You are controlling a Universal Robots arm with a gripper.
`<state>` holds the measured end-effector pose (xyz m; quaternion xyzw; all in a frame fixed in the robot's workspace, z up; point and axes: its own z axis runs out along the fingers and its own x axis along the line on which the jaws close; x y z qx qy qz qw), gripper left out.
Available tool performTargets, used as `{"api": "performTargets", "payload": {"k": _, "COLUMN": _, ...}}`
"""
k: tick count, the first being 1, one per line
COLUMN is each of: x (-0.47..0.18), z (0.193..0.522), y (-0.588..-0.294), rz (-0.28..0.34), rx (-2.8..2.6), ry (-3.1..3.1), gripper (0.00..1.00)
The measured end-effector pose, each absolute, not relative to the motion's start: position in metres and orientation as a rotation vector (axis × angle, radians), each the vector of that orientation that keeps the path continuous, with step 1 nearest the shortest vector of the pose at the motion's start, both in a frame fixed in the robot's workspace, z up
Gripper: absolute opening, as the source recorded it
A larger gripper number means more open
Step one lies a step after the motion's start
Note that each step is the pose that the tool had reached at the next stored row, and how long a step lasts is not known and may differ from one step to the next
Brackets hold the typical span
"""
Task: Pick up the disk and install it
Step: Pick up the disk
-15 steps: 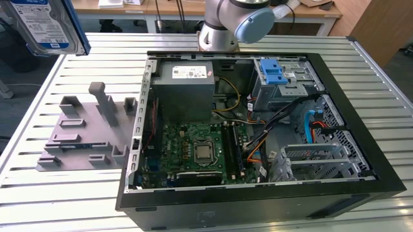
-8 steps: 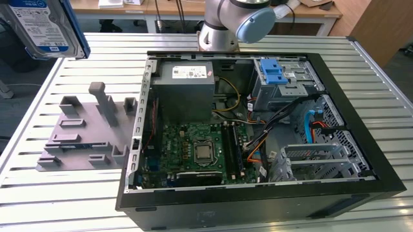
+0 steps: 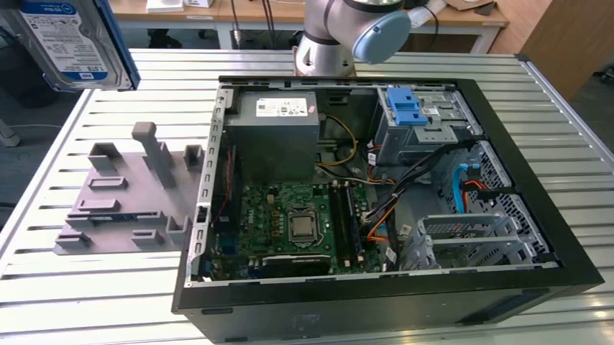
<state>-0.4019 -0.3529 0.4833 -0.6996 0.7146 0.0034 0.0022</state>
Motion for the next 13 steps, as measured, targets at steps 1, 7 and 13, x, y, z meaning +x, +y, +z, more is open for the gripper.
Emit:
{"api": "performTargets", "payload": {"k": 1, "x": -0.4, "z": 0.483, "y": -0.353, "rz": 0.011, "rx": -2.195, "ry": 2.242, "gripper": 0.36}}
{"api": "performTargets", "payload": {"k": 7, "x": -0.391, "z": 0.483, "y": -0.354, "rz": 0.012, "rx": -2.195, "ry": 2.243, "gripper": 0.36}}
{"api": "performTargets", "payload": {"k": 13, "x": -0.382, "z": 0.483, "y": -0.354, "rz": 0.015, "rx": -2.197, "ry": 2.244, "gripper": 0.36}}
